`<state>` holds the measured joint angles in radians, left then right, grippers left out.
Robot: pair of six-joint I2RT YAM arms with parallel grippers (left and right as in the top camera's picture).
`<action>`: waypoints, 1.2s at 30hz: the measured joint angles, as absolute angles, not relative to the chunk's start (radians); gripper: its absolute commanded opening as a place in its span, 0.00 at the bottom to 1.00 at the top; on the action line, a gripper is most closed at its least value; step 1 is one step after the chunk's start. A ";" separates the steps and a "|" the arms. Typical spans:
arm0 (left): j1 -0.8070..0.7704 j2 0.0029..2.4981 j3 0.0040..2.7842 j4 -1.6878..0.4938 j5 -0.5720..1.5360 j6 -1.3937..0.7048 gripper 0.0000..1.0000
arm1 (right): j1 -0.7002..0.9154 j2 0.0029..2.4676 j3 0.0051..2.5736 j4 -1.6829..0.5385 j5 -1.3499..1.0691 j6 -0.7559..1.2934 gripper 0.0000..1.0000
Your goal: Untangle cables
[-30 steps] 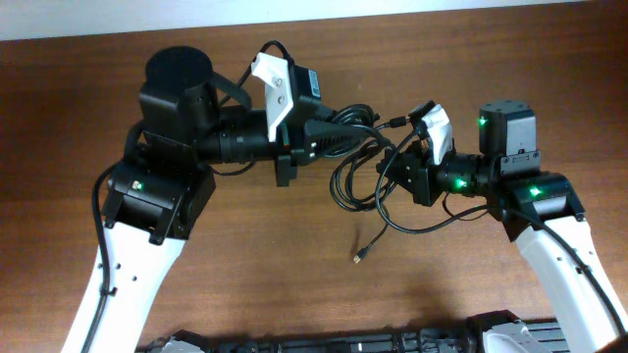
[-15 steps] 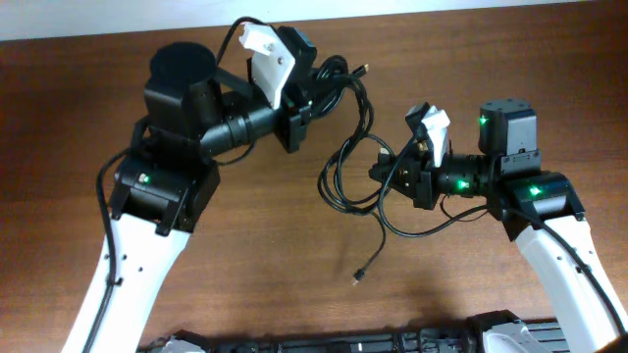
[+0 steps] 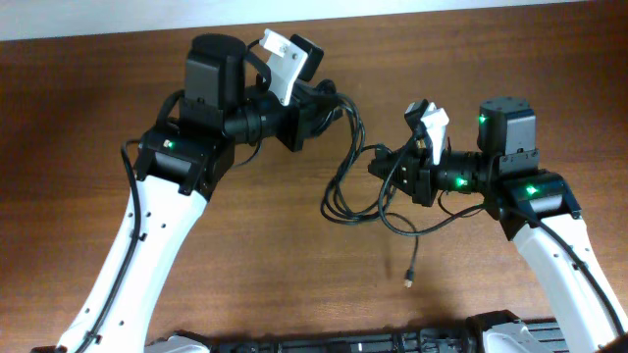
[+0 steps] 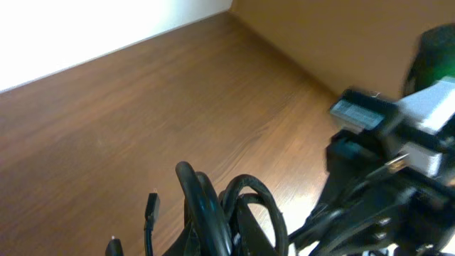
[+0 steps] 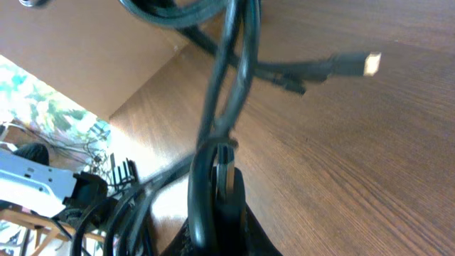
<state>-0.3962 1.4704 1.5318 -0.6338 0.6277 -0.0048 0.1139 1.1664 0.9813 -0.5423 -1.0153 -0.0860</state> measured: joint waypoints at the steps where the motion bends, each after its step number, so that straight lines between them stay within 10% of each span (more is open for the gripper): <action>1: -0.396 1.471 1.531 -0.647 0.610 -0.004 0.00 | 0.114 1.166 0.981 -0.539 -1.015 -0.086 0.11; 17: -0.404 1.482 1.526 -0.345 0.613 -0.010 0.00 | 0.111 1.166 0.984 -0.664 -1.023 -0.136 0.08; 26: -0.393 1.483 1.527 -0.665 0.373 -0.009 0.00 | 0.111 1.166 0.984 -0.574 -0.966 -0.157 0.08; 32: -0.386 1.483 1.527 -0.668 0.389 -0.009 0.00 | 0.111 1.166 0.984 -0.573 -0.908 -0.162 0.67; 36: -0.385 1.473 1.527 -0.670 0.408 -0.008 0.00 | 0.111 1.166 0.984 -0.574 -0.883 -0.162 0.74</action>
<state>-0.3847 1.4727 1.5269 -0.6701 0.4084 -0.0082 0.1112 1.1660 0.9836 -0.5743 -0.8825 -0.1619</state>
